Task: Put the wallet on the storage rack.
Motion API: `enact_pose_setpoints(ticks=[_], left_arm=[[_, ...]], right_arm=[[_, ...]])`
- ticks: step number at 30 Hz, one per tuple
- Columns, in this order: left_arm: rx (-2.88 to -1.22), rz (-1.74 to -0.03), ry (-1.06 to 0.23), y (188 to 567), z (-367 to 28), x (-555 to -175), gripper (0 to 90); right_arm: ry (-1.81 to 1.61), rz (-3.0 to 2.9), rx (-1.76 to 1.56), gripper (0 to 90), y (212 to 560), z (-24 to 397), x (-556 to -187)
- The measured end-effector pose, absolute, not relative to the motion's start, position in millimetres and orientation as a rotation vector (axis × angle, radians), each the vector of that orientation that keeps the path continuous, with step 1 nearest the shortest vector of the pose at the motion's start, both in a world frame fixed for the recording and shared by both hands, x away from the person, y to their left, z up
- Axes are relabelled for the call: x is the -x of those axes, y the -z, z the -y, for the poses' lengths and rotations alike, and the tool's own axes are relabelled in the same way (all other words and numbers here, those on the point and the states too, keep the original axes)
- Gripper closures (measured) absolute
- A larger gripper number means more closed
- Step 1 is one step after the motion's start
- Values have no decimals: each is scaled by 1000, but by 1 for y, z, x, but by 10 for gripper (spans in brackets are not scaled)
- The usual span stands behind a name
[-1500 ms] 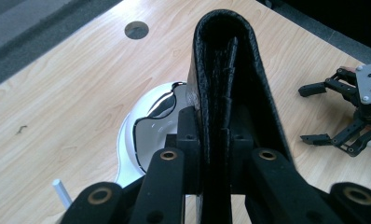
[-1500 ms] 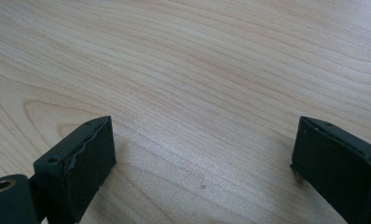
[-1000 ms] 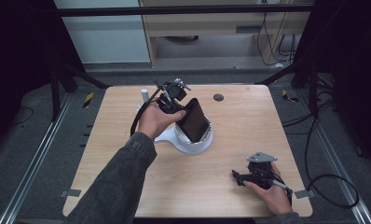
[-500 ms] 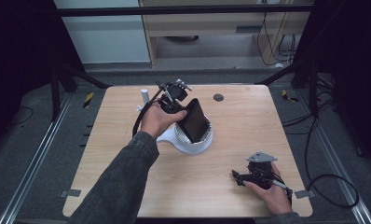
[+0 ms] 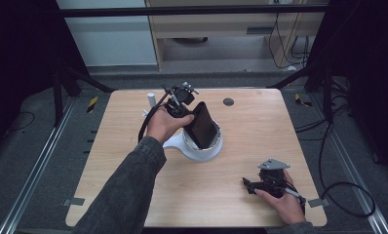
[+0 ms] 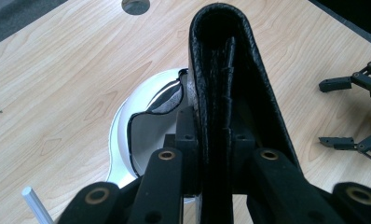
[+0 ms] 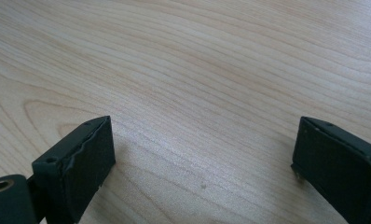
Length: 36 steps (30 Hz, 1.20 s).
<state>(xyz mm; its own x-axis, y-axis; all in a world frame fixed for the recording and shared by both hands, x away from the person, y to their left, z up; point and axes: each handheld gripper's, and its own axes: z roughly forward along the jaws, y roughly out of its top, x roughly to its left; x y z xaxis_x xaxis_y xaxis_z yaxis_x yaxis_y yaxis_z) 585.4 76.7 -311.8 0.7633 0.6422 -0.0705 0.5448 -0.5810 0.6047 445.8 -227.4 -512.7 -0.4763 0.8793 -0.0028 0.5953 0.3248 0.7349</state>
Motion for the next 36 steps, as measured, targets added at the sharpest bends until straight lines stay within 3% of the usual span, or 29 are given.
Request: enact_pose_setpoints(ticks=[32, 36], left_arm=[[-2208, -874, -341, 294, -90, -579, 688], [-2201, -862, -383, 290, -93, -576, 641]], right_arm=[[-957, -2192, -1306, 56, 513, 227, -446], [-957, -2192, -1306, 56, 513, 227, -446]])
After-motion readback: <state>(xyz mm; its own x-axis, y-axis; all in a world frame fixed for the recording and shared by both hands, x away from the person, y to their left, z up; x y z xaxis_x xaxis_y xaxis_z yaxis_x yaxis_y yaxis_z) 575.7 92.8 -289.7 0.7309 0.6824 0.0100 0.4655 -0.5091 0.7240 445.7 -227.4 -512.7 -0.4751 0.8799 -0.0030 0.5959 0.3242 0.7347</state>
